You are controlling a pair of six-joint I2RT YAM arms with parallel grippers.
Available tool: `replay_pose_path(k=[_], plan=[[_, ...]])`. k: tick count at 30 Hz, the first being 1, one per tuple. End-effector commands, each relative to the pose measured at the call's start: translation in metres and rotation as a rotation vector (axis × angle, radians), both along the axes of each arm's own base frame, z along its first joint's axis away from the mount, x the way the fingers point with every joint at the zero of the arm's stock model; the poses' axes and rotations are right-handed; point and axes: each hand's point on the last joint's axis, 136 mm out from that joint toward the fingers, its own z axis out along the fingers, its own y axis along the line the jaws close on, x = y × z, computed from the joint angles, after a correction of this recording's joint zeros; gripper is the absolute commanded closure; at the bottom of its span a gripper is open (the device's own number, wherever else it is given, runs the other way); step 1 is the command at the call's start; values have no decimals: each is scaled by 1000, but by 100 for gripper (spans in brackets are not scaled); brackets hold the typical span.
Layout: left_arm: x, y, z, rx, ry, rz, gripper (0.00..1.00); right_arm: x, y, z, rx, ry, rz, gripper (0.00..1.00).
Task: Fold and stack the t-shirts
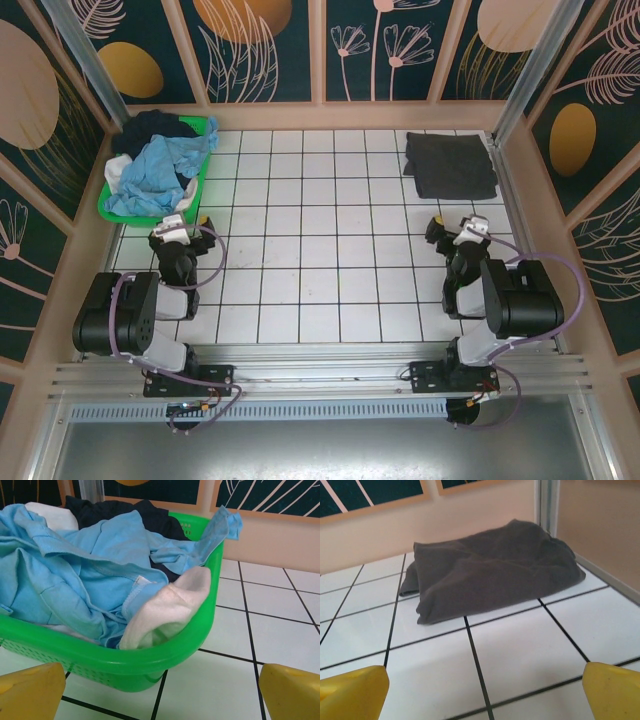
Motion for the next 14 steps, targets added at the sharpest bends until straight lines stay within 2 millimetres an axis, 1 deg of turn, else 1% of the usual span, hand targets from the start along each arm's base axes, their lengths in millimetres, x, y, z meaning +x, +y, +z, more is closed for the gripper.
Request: replay_pose_path(k=[1, 4, 8, 10, 14], plan=[[5, -1, 19, 4, -69, -7, 1, 6, 1, 20, -40, -65, -7, 1], [5, -1, 19, 4, -69, -7, 1, 6, 6, 21, -65, -68, -1, 1], [5, -1, 19, 4, -69, -6, 1, 8, 7, 20, -58, -62, 11, 1], [5, -1, 19, 4, -69, -7, 1, 9, 8, 18, -37, -54, 44, 1], [5, -1, 19, 3, -70, -6, 1, 8, 5, 19, -31, -61, 32, 1]])
